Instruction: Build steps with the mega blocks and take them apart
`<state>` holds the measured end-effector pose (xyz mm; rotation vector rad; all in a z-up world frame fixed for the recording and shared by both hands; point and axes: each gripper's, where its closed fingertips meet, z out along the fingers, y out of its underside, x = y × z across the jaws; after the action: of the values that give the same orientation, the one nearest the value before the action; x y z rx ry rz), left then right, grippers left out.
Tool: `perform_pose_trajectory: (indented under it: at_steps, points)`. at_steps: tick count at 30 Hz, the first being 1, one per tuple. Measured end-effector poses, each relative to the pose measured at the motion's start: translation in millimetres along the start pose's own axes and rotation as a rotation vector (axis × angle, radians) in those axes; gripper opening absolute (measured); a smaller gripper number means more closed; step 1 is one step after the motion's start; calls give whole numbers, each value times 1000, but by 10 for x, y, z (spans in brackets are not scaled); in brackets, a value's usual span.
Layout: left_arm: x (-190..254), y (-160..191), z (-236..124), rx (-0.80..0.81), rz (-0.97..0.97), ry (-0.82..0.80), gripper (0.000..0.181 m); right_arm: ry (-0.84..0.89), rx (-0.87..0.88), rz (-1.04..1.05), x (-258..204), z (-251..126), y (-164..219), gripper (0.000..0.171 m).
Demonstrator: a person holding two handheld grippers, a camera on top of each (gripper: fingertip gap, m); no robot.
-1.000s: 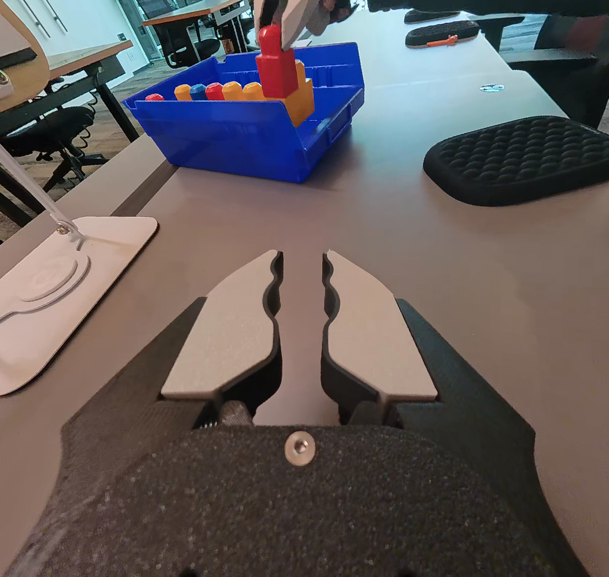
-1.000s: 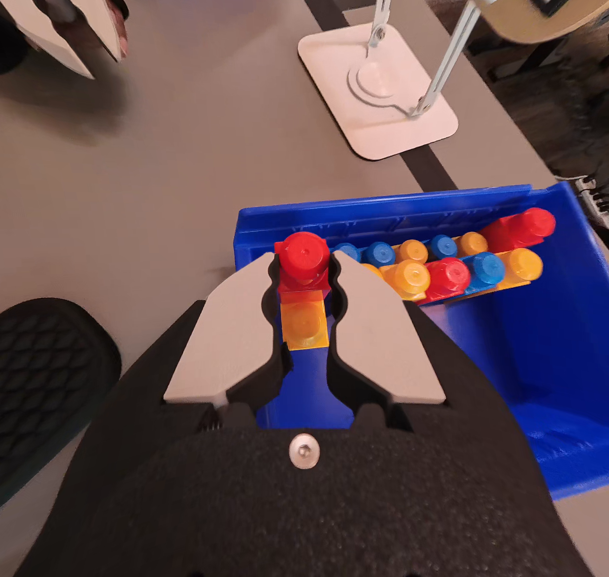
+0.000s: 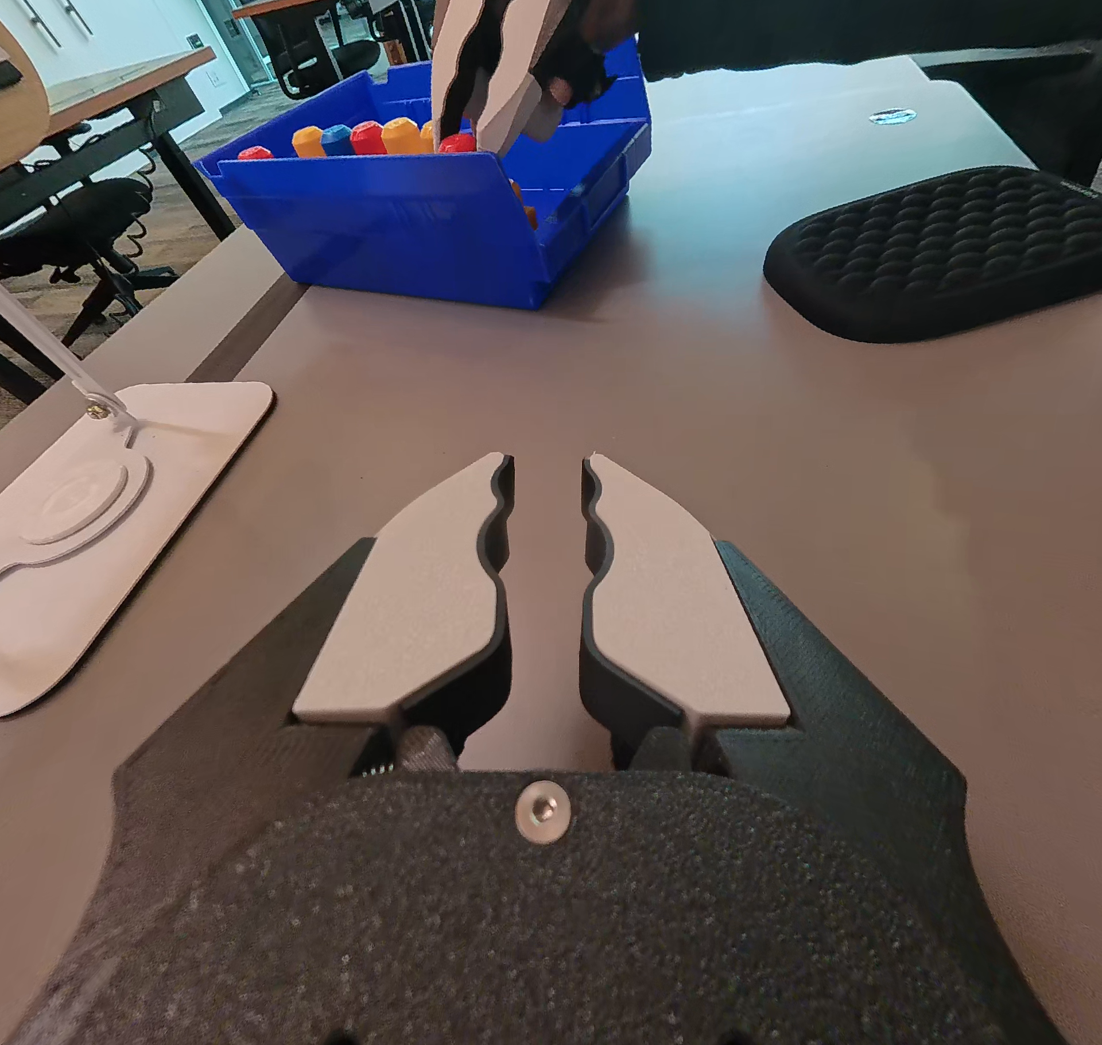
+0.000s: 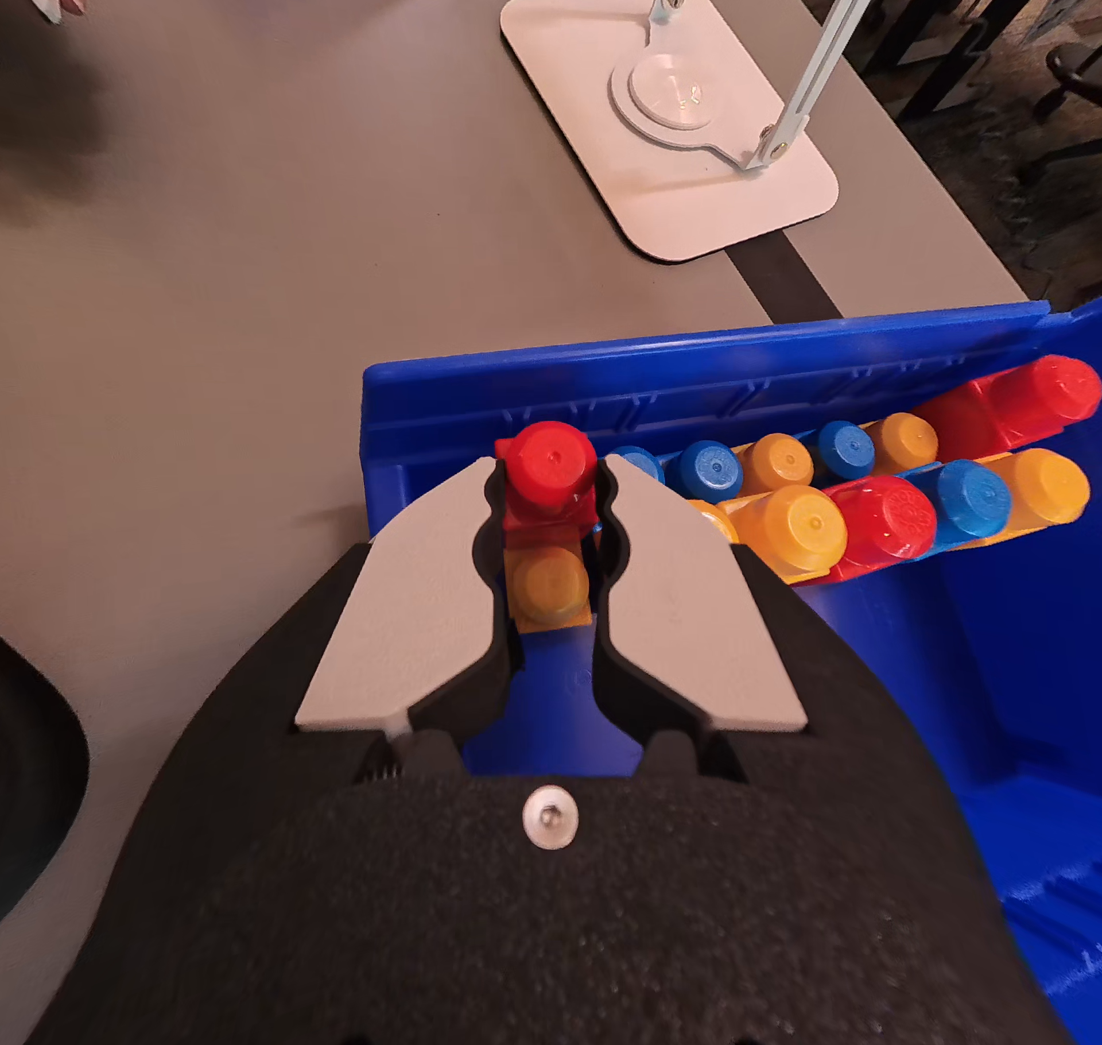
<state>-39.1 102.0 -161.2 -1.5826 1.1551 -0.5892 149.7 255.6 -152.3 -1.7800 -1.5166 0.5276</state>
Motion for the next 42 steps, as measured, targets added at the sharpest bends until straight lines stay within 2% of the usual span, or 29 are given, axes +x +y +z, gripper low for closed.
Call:
perform_pose_trajectory:
  at_steps: [4,6,11,15,20,27,30,33,35,39,42]
  points:
    - [0,1,1,-1,2,0,21,20,26,2,8,-95,-100,33]
    - [-4,-4,-1,1,1,-3,21,45,86,9,12,-205,-280,35]
    - [-10,0,2,-11,-15,-5,16,184,399,33,-82,-600,-1144,34]
    - [-55,-2,-16,-12,-12,-35,9,289,629,130,-336,-751,-1693,25]
    - [-148,-35,-60,4,-20,-84,3,274,726,269,-711,-412,-1920,18]
    - [-402,-197,-264,68,-43,-220,0,277,645,278,-977,500,-1569,9]
    - [-675,-448,-609,132,-44,-358,0,244,610,256,-1064,732,-1408,5]
    - [-1101,-693,-1224,222,-88,-552,0,226,584,251,-1101,841,-1328,3]
    - [-1433,-703,-1706,265,-159,-693,0,212,577,249,-1131,874,-1313,2]
    - [-2115,-361,-2567,262,-296,-967,1,194,562,236,-1182,914,-1296,0]
    - [-2543,131,-2930,131,-384,-1103,13,182,555,221,-1212,935,-1296,0]
